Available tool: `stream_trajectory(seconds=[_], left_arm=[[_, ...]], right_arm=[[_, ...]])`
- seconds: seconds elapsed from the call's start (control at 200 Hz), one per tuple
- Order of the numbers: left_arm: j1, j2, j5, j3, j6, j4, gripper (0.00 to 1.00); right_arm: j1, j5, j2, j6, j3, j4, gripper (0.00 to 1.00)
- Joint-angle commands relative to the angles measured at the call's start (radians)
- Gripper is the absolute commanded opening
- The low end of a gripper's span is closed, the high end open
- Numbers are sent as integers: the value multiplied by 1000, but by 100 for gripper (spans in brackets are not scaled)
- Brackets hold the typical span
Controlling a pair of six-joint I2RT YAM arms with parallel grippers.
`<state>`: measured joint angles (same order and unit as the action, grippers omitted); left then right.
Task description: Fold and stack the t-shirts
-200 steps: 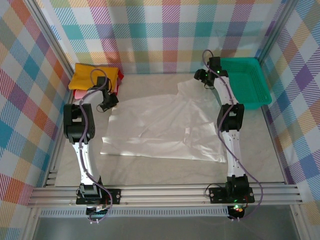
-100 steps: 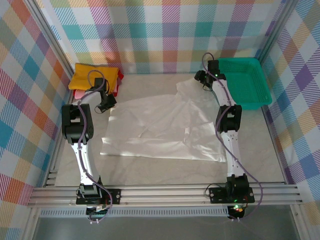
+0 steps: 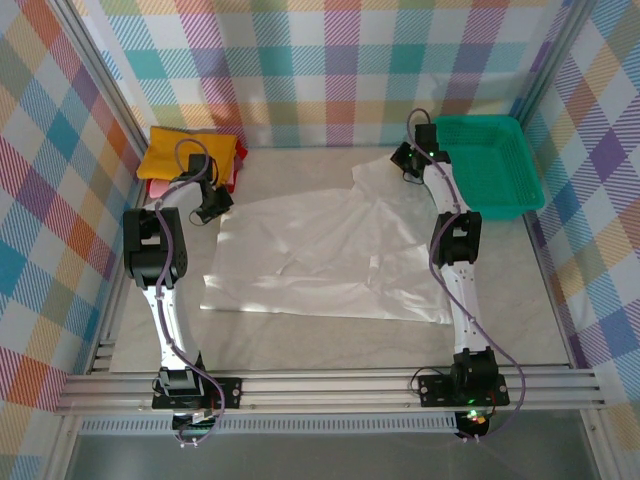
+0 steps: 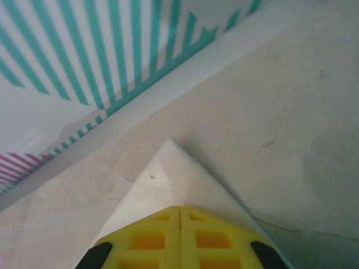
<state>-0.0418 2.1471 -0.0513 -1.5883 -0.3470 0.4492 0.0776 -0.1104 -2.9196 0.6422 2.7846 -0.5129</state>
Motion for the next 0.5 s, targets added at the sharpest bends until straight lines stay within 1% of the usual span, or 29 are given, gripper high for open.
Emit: stream_trajectory(seconds=[0.0, 0.085, 0.195, 0.295, 0.36, 0.405, 0.425, 0.495], left_arm=[[-13, -37, -2, -18, -4, 10, 0], [-15, -49, 3, -24, 3, 12, 0], [-15, -65, 17, -36, 2, 17, 0], [-14, -85, 29, -35, 5, 16, 0], [-18, -94, 40, -29, 5, 22, 0], [-20, -103, 40, -14, 0, 20, 0], [-19, -109, 42, -2, -3, 18, 0], [-20, -136, 42, 50, -12, -9, 0]], right_arm=[[0, -18, 33, 28, -3, 7, 0], [-4, 7, 103, 16, -55, 25, 0], [-9, 28, 183, -32, -76, 15, 0], [-9, 103, 227, -109, -79, -3, 0], [-12, 123, 226, -148, -79, -1, 10], [-17, 110, 214, -145, -78, 2, 23], [-17, 98, 205, -142, -76, 4, 27], [-18, 89, 173, -135, -54, -3, 32]])
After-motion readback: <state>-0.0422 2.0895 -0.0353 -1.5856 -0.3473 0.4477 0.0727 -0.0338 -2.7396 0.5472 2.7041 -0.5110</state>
